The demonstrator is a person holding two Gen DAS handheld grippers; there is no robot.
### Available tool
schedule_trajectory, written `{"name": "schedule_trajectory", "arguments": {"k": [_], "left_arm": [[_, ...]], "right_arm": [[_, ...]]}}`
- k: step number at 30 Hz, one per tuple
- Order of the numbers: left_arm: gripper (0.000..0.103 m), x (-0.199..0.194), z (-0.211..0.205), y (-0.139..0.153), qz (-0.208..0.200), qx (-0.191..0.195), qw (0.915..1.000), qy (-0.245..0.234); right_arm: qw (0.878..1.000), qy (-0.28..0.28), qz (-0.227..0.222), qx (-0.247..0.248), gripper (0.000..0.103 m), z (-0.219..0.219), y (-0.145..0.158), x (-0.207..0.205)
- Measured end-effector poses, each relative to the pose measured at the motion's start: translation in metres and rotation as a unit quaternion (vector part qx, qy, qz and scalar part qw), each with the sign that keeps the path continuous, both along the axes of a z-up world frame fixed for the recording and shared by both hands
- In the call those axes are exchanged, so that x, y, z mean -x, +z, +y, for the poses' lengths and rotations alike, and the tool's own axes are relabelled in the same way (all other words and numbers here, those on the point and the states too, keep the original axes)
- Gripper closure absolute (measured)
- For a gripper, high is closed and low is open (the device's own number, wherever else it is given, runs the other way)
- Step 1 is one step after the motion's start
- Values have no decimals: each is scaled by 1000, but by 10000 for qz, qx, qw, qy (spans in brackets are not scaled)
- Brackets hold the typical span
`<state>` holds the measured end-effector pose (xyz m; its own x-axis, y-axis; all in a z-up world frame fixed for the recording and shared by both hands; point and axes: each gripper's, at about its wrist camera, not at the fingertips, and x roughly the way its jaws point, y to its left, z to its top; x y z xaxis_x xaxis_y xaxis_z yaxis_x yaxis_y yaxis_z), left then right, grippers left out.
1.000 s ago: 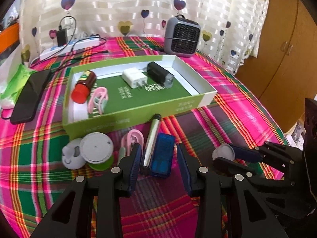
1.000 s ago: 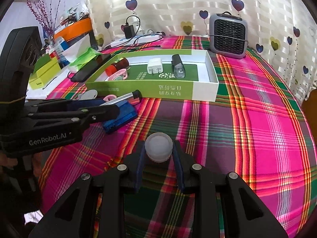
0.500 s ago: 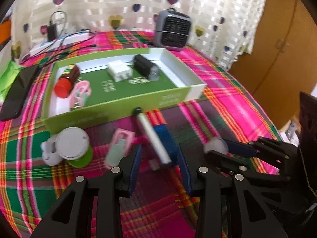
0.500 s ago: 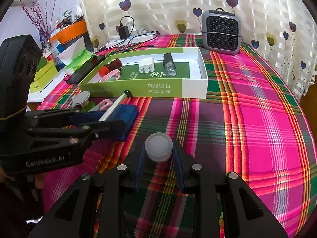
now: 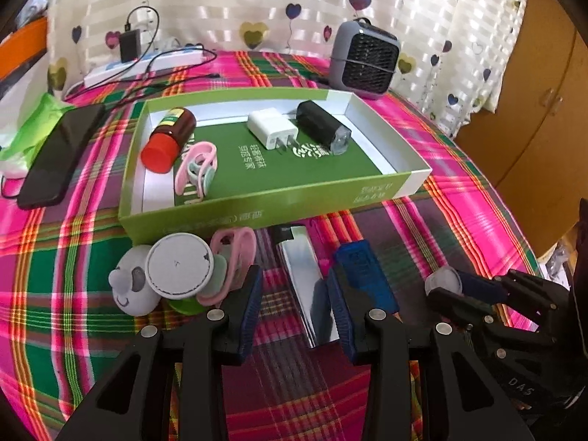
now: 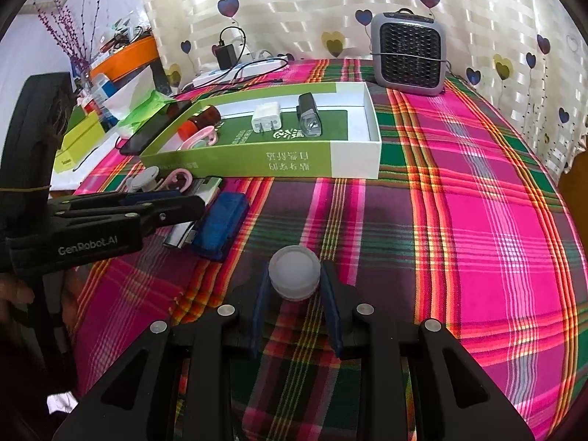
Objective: Organize rigid objects
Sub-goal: 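Grasp the silver lighter with the left gripper while the right gripper holds the white cap, then lift and carry the silver lighter and white cap over the green box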
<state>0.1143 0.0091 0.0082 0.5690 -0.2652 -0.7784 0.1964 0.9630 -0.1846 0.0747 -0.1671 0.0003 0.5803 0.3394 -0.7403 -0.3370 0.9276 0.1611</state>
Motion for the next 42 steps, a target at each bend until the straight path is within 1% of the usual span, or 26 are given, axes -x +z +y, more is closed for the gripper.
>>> {"name": "schedule_trajectory", "arguments": {"k": [3,7,9,12,16,20,21,22,23,24,42], "left_arm": [[67,1,-3,1,-26,-84,10000,-6],[67,-2,-10,-1,-20,-336,9994,1],[67,-2,-18,-1,-64,-657,9978,-49],[67,0,-27,-3,-148,-1007,9948,-96],[67,-1,-23,-3,-135,-913,9957,-23],[69,-1,-25,-3,-170,-1013,9947,-13],[71,-1,-25,-3,-170,-1001,9948,5],[77,-1,-23,-2,-182,-999,9948,43],[80,-1,-22,-2,-192,-1001,9948,94],[81,-1,-21,-2,-191,-977,9950,105],[81,3,-18,0,-222,-874,9959,119]], "right_arm": [[10000,22,5,-4,74,0,0,-1],[10000,32,16,-12,74,0,0,-2],[10000,35,21,-18,74,0,0,-2],[10000,38,22,-12,74,1,0,-2],[10000,34,24,-21,74,1,0,-2],[10000,37,21,-8,74,0,0,-2],[10000,37,22,-11,74,0,0,-2],[10000,35,23,-14,74,1,0,-2],[10000,35,23,-13,74,1,0,-2],[10000,35,22,-12,74,1,0,-2],[10000,42,7,56,74,2,0,-1]]}}
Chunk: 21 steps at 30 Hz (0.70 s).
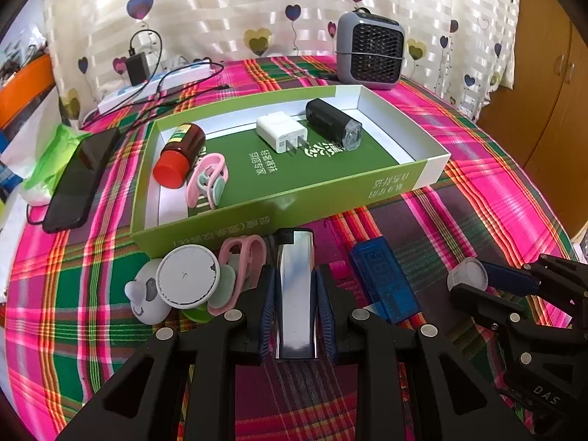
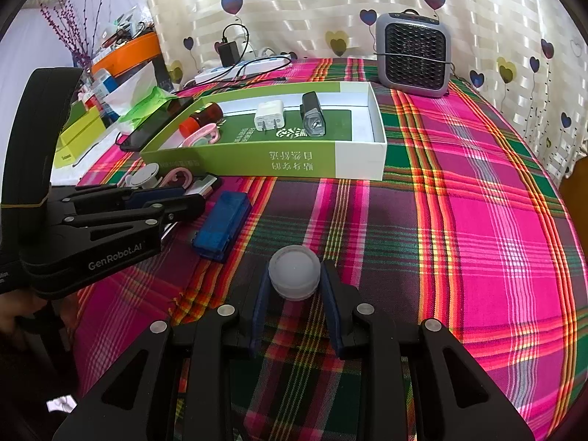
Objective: Organize rigid objects
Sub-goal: 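Lift and carry the silver lighter and white cap over the green box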
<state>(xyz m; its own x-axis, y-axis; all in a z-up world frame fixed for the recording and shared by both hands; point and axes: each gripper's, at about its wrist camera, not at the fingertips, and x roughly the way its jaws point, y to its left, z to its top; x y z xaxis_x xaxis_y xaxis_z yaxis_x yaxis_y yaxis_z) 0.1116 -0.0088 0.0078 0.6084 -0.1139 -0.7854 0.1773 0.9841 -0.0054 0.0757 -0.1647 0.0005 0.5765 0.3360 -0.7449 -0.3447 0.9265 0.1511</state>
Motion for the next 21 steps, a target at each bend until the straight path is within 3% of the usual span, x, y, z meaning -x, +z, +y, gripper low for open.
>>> {"name": "schedule_trajectory", "arguments": {"k": [21], "left_arm": [[81,18,7,19,-186,362,9991,-110]], "right_arm": [[9997,-41,-217,51,74,3,16,0]]}}
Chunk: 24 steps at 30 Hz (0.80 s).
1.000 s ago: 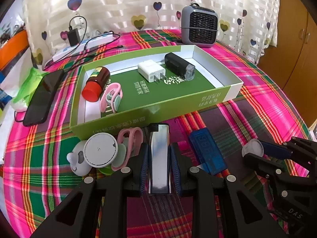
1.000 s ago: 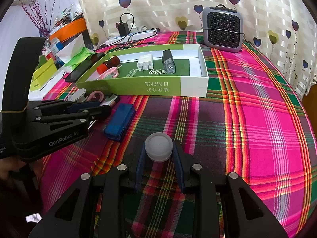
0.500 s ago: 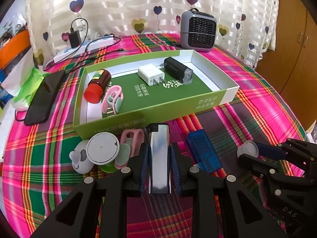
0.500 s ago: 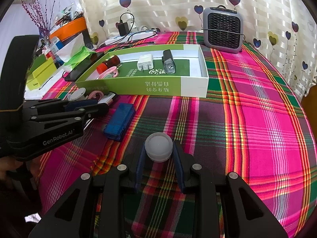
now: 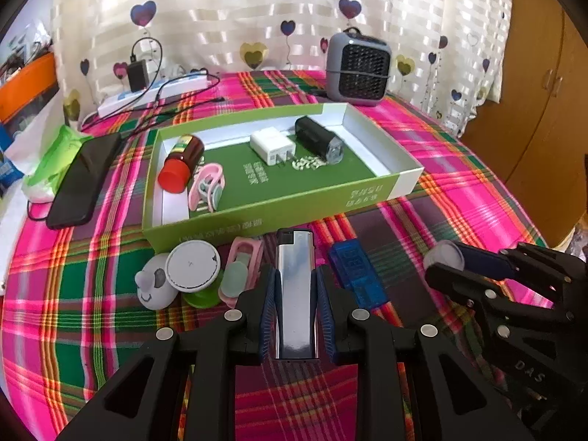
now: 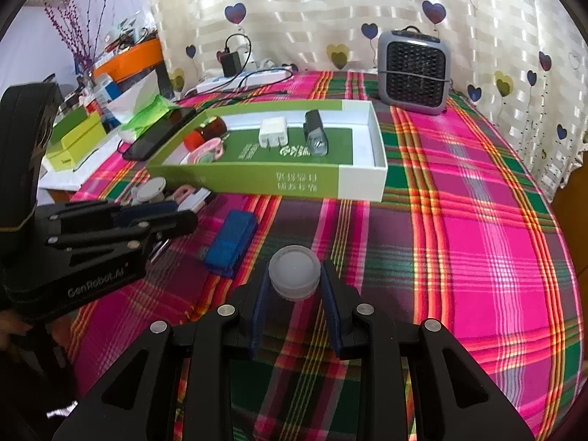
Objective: Organize rigid objects
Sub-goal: 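Lift and carry the silver lighter and white cap over the green box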
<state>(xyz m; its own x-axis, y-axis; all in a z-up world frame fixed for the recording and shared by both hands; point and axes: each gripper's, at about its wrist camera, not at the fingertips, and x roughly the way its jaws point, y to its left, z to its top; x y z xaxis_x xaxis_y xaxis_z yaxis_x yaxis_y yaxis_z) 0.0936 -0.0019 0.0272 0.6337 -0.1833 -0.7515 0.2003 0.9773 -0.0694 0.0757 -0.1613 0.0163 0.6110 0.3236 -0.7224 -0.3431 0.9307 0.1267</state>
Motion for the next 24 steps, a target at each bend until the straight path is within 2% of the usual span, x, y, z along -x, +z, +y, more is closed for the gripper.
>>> {"name": "schedule_trajectory", "arguments": {"k": [14,24], "left_arm": [[81,-11,9,25,-191,169,9997,-13],[81,-38,17,27,-132,378,9992,19]], "right_arm": [[9997,-46,-237,29,74,2,25,-16],[9995,-111,-310,17,74,3,37,-53]]}}
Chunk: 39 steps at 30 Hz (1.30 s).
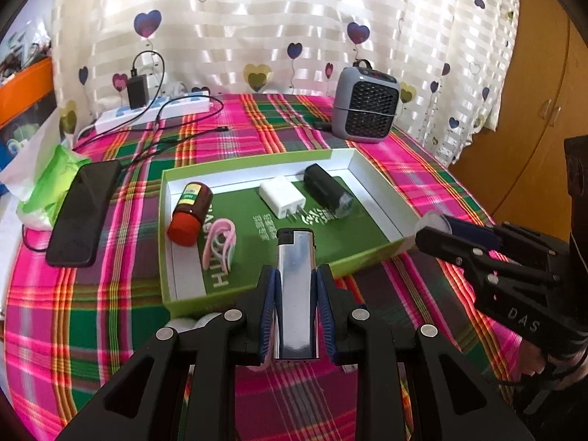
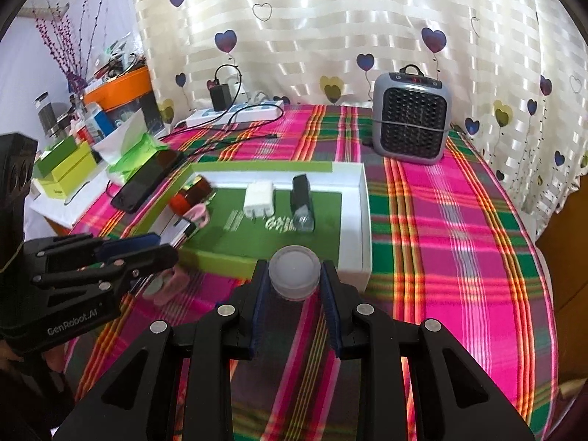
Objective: Organize rigid objects
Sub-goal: 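Lift and carry the silver lighter and white cap over the green box, then lower the lighter and cap into the box and open both grippers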
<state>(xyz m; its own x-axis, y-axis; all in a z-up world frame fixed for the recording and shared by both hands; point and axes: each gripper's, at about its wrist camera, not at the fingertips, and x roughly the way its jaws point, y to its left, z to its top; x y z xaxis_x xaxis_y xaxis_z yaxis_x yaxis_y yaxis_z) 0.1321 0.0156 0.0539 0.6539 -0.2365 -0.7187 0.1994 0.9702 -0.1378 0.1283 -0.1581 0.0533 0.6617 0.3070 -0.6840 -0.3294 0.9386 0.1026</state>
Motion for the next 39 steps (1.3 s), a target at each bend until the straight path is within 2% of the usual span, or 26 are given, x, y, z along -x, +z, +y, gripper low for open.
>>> {"name": "schedule_trajectory", "arguments": {"k": [10,20,39], "left_arm": [[81,-37,1,-7,124,59,9999,71],[81,-72,7,-18,261,29,9993,253],[81,-106,13,-38,470,96,9976,498]], "right_arm": [[9999,-71,92,-80,74,-2,2,-44],[9997,-87,162,179,74,6,-9,-83],[9985,-93,459,299,74,15,-32,-123]]}}
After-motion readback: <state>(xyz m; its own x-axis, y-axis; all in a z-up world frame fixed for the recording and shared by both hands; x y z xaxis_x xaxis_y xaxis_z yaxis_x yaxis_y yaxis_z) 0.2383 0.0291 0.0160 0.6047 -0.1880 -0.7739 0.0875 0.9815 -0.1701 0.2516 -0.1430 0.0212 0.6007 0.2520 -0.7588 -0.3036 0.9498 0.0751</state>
